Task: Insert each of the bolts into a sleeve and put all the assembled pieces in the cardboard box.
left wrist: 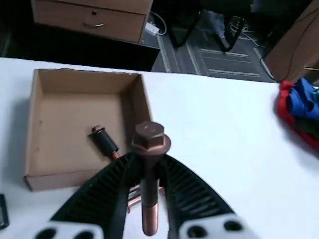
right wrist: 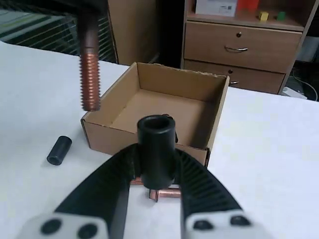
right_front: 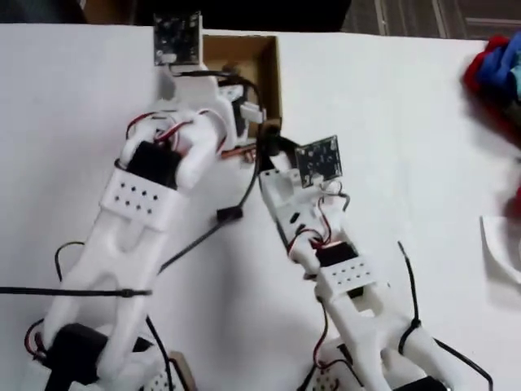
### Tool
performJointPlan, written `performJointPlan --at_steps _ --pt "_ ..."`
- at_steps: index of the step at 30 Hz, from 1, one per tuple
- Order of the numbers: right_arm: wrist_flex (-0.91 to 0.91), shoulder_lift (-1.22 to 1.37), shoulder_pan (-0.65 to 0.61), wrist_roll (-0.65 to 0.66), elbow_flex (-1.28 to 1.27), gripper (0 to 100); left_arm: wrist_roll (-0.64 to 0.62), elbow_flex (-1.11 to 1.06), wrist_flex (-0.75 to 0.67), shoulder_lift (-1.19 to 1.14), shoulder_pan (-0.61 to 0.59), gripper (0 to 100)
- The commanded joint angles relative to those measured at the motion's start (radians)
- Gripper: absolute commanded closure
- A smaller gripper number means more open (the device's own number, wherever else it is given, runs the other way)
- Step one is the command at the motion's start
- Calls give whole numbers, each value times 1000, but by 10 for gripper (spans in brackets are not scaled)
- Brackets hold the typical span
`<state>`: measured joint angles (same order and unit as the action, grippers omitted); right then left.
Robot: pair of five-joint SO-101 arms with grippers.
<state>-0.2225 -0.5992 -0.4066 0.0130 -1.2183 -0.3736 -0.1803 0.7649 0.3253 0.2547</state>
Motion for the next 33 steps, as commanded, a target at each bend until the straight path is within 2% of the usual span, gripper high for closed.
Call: performJointPlan --at_steps 1,7,16,23,33 --pt "-35 -36 28 -2 15 978 0 88 -29 2 34 973" --pt "-31 -36 22 -2 15 978 5 88 -40 -2 48 972" --pt "-30 -36 22 -2 15 978 8 31 -193 -5 60 973" --pt "-30 -36 21 -2 15 978 187 -73 -319 -5 143 974" --pt "-30 -36 21 -2 15 978 195 -76 -333 -92 143 974"
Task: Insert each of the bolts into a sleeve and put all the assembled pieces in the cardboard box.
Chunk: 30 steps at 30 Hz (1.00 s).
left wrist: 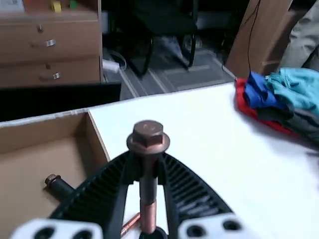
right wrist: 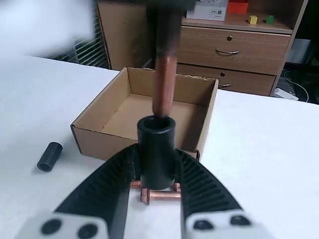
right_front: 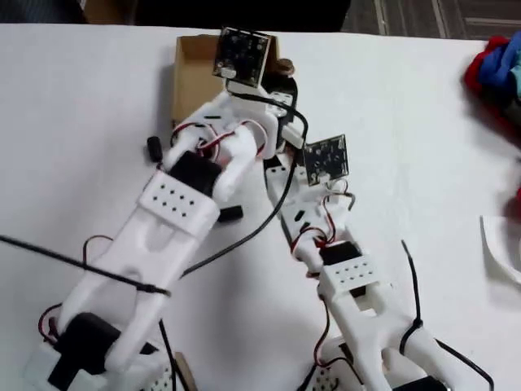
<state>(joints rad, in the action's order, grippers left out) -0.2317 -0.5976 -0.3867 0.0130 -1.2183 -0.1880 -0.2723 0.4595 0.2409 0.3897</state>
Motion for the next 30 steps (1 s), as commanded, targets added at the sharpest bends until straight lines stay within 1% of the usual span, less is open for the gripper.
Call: performJointPlan --at_steps 1,19,23,27,30 --pt "-21 -38 1 -2 15 978 8 16 -29 -14 8 974" --pt "-21 -38 5 -2 17 978 5 16 -17 -18 12 974" --pt "-22 -38 7 -2 17 978 2 54 68 -18 14 974" --pt "-24 -38 7 -2 17 978 -72 108 126 -18 9 974" --pt "-24 -38 7 -2 17 978 -84 130 149 -20 8 974"
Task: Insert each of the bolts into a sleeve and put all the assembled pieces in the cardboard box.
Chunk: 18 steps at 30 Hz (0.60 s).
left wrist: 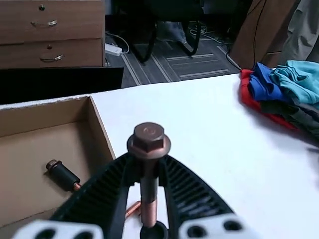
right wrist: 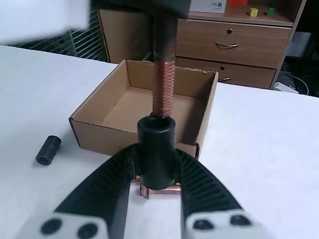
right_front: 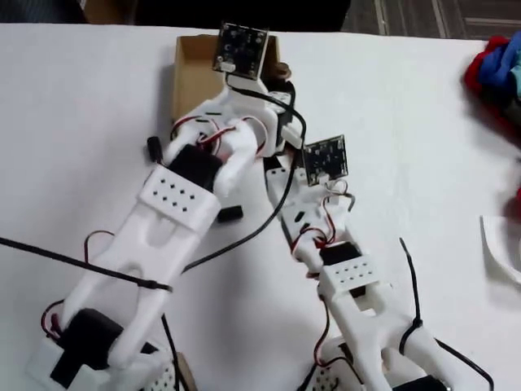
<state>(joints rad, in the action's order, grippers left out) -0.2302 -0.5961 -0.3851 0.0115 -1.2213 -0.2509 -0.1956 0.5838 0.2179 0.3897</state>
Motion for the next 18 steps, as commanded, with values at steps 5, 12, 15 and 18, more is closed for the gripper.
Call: performJointPlan --at_steps 5,12,15,18 --pt "-25 -39 7 0 20 978 -23 53 25 3 8 974" --pt "-25 -39 7 0 20 978 -21 54 25 5 12 974" --pt "-25 -38 7 0 20 978 -20 54 26 5 12 974" --pt "-25 -38 8 0 20 978 -20 54 31 5 11 974"
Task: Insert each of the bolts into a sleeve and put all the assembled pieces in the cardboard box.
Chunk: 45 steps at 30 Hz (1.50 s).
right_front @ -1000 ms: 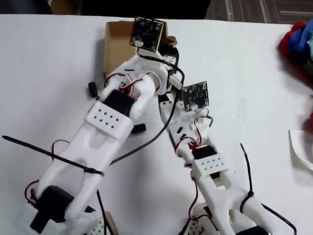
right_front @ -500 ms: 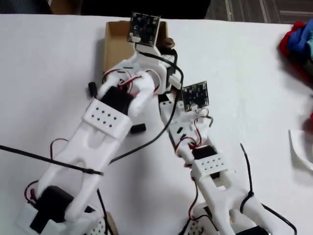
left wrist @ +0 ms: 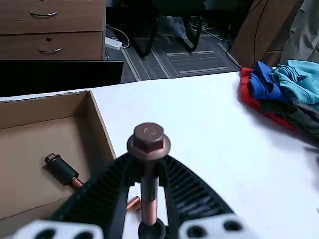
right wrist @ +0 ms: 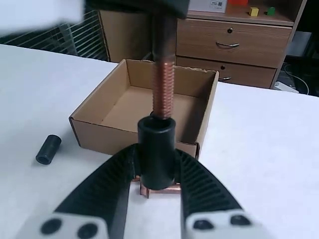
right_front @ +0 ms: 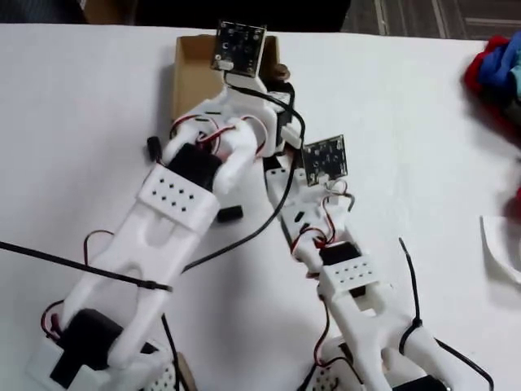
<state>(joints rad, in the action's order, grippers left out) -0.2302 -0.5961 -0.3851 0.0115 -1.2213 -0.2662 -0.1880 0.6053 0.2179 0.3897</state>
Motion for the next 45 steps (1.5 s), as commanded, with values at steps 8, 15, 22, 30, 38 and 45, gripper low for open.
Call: performJointPlan --at_steps 8,15,22,30,38,45 --pt "-25 -38 8 0 20 978 -8 77 75 40 9 974" --pt "-25 -38 8 0 21 978 -8 79 75 46 8 974" --pt "-25 -38 8 0 21 978 -5 79 74 60 6 974" --pt "-25 -38 8 0 21 978 -3 81 75 61 6 974" --pt "-25 -38 8 0 21 978 -3 148 110 61 6 974" --pt "-25 -38 8 0 21 978 -8 179 132 52 6 974"
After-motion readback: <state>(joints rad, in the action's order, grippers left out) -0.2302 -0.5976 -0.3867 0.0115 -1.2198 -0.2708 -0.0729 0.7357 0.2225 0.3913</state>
